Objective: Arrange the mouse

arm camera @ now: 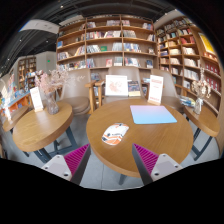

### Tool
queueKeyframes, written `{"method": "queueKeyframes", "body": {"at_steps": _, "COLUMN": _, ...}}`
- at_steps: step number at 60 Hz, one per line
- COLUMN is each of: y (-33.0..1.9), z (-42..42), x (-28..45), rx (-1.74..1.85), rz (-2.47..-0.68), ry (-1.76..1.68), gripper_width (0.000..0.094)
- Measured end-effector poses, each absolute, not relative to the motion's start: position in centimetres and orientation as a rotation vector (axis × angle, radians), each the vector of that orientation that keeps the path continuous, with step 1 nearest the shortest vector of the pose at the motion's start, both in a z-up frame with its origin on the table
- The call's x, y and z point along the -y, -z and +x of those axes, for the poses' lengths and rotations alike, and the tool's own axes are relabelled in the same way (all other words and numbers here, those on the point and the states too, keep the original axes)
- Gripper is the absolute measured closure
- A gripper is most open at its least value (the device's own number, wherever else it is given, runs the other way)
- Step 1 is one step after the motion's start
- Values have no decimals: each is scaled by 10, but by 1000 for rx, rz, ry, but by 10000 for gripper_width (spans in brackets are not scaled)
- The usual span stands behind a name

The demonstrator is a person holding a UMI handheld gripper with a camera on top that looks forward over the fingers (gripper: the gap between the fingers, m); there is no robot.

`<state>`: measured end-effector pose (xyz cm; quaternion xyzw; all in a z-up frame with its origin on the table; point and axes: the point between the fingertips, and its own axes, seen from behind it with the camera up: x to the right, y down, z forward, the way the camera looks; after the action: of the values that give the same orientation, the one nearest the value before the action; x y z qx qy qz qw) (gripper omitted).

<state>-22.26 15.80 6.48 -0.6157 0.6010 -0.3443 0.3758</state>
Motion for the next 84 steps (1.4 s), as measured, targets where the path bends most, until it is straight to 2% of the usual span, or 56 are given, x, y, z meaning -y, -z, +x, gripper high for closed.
{"method": "queueKeyframes", "body": {"at_steps": 34, "y": 7, "z": -115, "x": -173, "rx": -1644, "rz": -1632, "ry": 877, "gripper_width": 77}}
{"method": "queueKeyframes", "body": {"at_steps": 58, "y": 12, "z": -58, "x": -175, "rx": -1682, "rz": -1664, "ry": 830, "gripper_width": 81}}
{"method": "queueKeyframes", "body": {"at_steps": 64, "y": 11, "z": -54, "x": -167, "rx": -1702, "rz": -1649, "ry": 851, "gripper_width": 210}}
{"method": "queueKeyframes", "body": {"at_steps": 69, "y": 12, "z": -51, "x": -163, "rx": -1692, "rz": -1642, "ry": 874, "gripper_width": 433}}
{"method": "queueKeyframes", "body": {"at_steps": 78, "y": 8, "z": -52, "x": -159, "rx": -1701, "rz": -1680, "ry": 857, "gripper_width": 490}}
{"method": "queueKeyframes", "body": {"at_steps": 84, "y": -15, "z": -53, "x": -151, "rx": -1670, "rz": -1675, "ry": 832, "gripper_width": 491}}
